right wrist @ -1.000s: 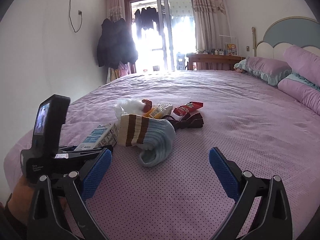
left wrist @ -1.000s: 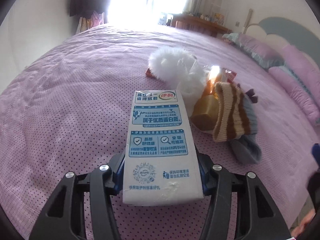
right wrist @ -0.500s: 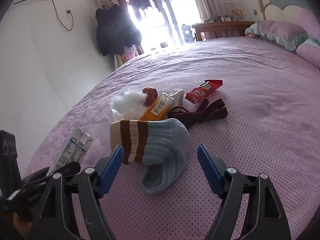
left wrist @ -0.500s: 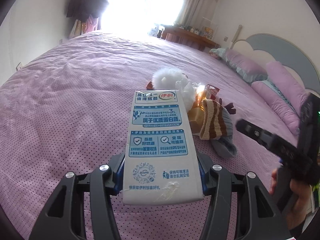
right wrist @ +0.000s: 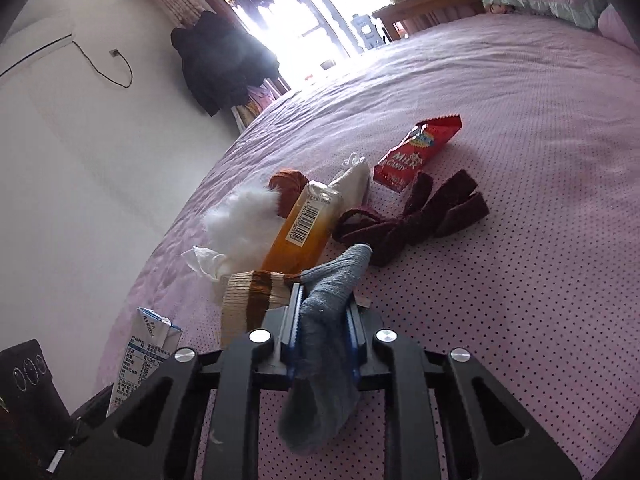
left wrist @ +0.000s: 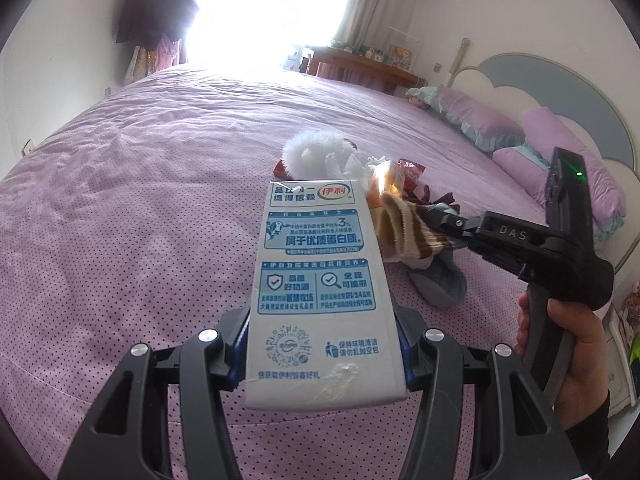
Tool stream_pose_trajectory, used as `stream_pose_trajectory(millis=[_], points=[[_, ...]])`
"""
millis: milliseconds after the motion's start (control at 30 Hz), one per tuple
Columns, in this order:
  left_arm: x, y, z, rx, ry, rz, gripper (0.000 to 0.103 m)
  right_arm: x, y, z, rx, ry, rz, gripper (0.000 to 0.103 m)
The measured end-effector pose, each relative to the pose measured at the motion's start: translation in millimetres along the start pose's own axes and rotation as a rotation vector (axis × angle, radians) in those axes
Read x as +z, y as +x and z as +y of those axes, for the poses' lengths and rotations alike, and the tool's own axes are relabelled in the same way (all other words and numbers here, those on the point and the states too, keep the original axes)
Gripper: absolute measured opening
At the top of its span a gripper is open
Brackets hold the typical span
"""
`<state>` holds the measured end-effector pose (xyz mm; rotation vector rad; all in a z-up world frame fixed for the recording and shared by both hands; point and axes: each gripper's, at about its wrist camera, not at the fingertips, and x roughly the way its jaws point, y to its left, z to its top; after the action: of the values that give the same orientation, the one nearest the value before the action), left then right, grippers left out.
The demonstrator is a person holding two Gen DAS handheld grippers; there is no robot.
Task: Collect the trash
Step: 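Grasp the white milk carton with the left tool while the right tool grasps the striped sock, then carry the sock and carton to the yellow bin and open both tools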
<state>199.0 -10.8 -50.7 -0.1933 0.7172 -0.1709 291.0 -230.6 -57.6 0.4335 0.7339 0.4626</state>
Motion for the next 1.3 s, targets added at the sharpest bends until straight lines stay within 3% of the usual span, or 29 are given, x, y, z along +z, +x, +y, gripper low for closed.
stream_pose_trajectory(millis=[333,600,833,1033,1167,1300], points=[[-2.8,-10.6,-17.8,-0.036,0.031,-0.006,0.055,5.6,-79.5,0.1,0.025,0.015,-0.139,0.013],[-17.2,-28.2,-61.7,-0.154,0.103,0.003,0.055,-24.5,-164.1,9.4,-0.055,-0.075,-0.214,0.013],[-49.9,-39.7,-131.6,-0.319,0.206,0.061,0.055,-92.2,-244.7,-10.1,-0.211,-0.082,-0.262,0.013],[-97.9,-37.6,-197.3,-0.437,0.315,0.17,0.055,-164.2,-306.5,-42.5,-0.373,0.002,-0.287,0.013],[-143.5,-33.1,-241.4,-0.502,0.413,0.265,0.055,-219.9,-336.5,-72.6,-0.532,0.1,-0.264,0.013],[-189.0,-22.3,-277.8,-0.56,0.482,0.369,0.055,-272.4,-346.5,-107.1,-0.625,0.222,-0.198,0.013]])
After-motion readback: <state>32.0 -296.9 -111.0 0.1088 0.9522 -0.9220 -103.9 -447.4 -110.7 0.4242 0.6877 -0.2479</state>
